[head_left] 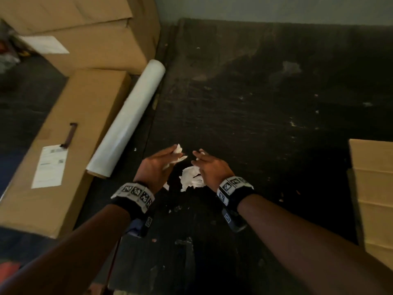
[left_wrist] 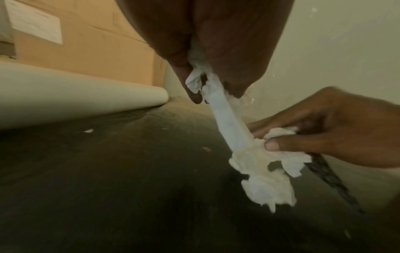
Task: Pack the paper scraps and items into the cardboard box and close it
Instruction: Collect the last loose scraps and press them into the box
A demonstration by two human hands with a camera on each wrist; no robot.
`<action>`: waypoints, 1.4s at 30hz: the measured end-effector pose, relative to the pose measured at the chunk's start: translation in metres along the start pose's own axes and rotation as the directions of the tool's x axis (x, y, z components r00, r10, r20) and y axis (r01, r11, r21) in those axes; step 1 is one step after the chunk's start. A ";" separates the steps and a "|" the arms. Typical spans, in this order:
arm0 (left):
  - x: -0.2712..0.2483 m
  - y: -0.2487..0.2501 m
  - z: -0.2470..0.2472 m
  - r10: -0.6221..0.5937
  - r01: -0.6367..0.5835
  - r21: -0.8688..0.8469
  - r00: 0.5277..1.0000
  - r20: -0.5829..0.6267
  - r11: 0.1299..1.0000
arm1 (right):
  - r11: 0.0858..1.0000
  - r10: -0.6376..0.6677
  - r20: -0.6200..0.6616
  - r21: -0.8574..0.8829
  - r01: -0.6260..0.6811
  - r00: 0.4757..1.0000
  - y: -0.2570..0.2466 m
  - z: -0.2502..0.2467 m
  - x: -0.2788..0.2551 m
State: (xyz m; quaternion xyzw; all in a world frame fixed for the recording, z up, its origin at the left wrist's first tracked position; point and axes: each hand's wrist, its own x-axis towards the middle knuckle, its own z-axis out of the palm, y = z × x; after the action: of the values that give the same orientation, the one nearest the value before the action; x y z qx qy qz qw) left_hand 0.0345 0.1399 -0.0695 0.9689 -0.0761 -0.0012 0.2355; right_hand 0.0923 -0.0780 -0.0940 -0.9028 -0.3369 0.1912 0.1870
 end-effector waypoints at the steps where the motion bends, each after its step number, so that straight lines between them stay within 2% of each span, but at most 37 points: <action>1: -0.010 -0.002 -0.001 -0.019 0.019 0.000 1.000 0.019 1.000 | 1.000 0.019 0.061 -0.015 -0.018 0.998 0.001 0.004 0.006; 3: -0.025 -0.005 -0.001 -0.031 0.030 0.016 0.997 0.072 0.999 | 0.998 0.053 0.157 -0.034 -0.048 0.986 0.002 0.014 0.009; 6: -0.038 -0.011 0.001 -0.027 0.026 0.010 0.990 0.136 1.000 | 0.995 0.037 0.203 -0.096 -0.018 0.979 0.005 0.026 0.001; 9: -0.044 -0.012 0.005 -0.003 0.004 -0.006 0.991 0.135 1.000 | 0.985 0.014 0.249 -0.169 0.030 0.968 0.010 0.037 -0.006; 14: -0.047 -0.006 0.011 0.009 -0.004 -0.054 0.995 0.095 0.999 | 0.989 -0.007 0.200 -0.140 0.036 0.980 0.006 0.039 -0.032; 20: -0.050 0.014 0.012 0.117 -0.110 -0.102 0.991 0.060 0.989 | 0.994 0.055 0.193 -0.101 -0.036 0.980 0.013 0.055 -0.063; 23: -0.053 0.029 0.006 0.123 -0.116 -0.121 0.991 0.048 0.986 | 0.995 0.077 0.169 -0.083 -0.063 0.983 0.014 0.054 -0.077; 25: -0.056 0.036 0.000 0.121 -0.116 -0.117 0.992 0.036 0.986 | 0.993 0.104 0.133 -0.073 -0.095 0.986 0.012 0.050 -0.088; 28: -0.060 0.043 -0.007 0.180 -0.178 -0.096 0.984 0.016 0.979 | 0.991 0.130 0.078 -0.054 -0.126 0.988 0.007 0.038 -0.102; 33: -0.064 0.054 -0.023 0.164 -0.167 -0.065 0.985 -0.057 0.984 | 0.991 0.110 -0.104 -0.070 -0.117 0.988 -0.012 -0.001 -0.119; 38: -0.052 0.075 -0.045 0.185 -0.190 -0.033 0.976 -0.118 0.981 | 0.989 0.069 -0.296 -0.106 -0.104 0.953 -0.024 -0.061 -0.137; 42: -0.026 0.113 -0.060 0.226 -0.234 -0.030 0.958 -0.176 0.972 | 0.991 0.005 -0.437 -0.117 -0.063 0.899 -0.022 -0.108 -0.160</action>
State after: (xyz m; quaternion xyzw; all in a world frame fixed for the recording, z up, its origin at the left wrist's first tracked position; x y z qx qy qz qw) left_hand -0.0054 0.0717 0.0345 0.9437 -0.1676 0.1075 0.2641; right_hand 0.0191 -0.1942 0.0441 -0.9385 -0.2824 -0.0344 0.1957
